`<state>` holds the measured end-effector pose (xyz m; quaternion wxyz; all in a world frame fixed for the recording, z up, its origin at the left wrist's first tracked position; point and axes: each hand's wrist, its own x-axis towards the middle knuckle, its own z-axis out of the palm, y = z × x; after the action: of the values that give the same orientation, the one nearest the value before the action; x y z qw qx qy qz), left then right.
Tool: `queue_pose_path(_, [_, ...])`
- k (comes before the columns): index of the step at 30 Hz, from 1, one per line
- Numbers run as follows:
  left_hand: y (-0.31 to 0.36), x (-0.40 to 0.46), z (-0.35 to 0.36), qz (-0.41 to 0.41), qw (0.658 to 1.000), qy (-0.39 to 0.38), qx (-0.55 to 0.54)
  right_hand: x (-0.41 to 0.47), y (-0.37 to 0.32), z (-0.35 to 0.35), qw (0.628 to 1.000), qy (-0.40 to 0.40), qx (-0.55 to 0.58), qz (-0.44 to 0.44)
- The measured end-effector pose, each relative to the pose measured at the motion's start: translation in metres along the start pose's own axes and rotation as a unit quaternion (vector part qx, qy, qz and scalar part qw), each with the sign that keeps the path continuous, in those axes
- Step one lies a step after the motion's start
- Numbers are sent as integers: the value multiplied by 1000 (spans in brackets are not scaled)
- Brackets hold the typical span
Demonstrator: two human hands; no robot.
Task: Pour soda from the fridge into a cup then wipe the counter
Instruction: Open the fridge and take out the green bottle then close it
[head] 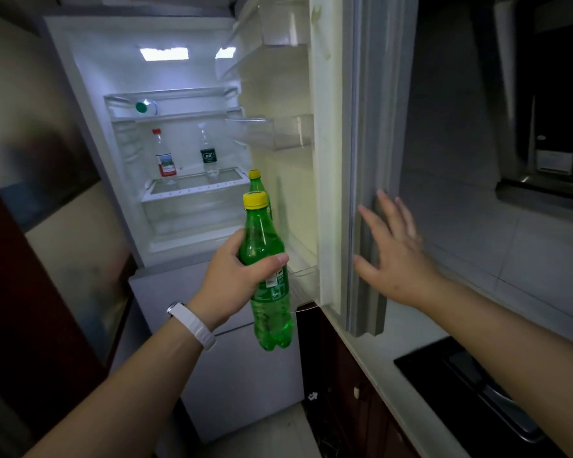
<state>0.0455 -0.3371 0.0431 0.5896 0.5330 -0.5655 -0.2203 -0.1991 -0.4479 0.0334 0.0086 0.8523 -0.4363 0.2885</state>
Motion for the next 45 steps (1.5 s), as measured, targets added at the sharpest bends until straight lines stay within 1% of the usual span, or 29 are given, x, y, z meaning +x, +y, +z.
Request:
queue_pose_path(6, [-1,-25,-45,-24,1000,2,-3,-10,-46,13,998,-2,-38,-49])
queue_pose_path(9, [-2,-37,-69,-33,999,-3,-1,-15,-72,19,995,21,-40,-85])
queue_pose_path(11, [-3,-45,-82,-37,999,4,-7,-16,-89,23,995,31,-34,-89])
queue_pose_path(15, [-5,-62,-102,-46,999,21,-16,-6,-121,30,997,41,13,-69])
queue_pose_path(18, [-9,-70,-117,-54,998,39,-13,15,-142,37,996,35,13,-81])
queue_pose_path(25, [-24,-64,-152,-66,993,99,-15,69,-184,76,986,9,18,-166])
queue_pose_path(34, [-31,-29,-191,-68,976,201,43,149,-251,137,971,20,72,-228])
queue_pose_path(38, [-37,-18,-206,-68,964,249,57,181,-267,162,962,-13,85,-260])
queue_pose_path(45, [-60,9,-229,-94,956,268,79,242,-283,212,955,-37,48,-290])
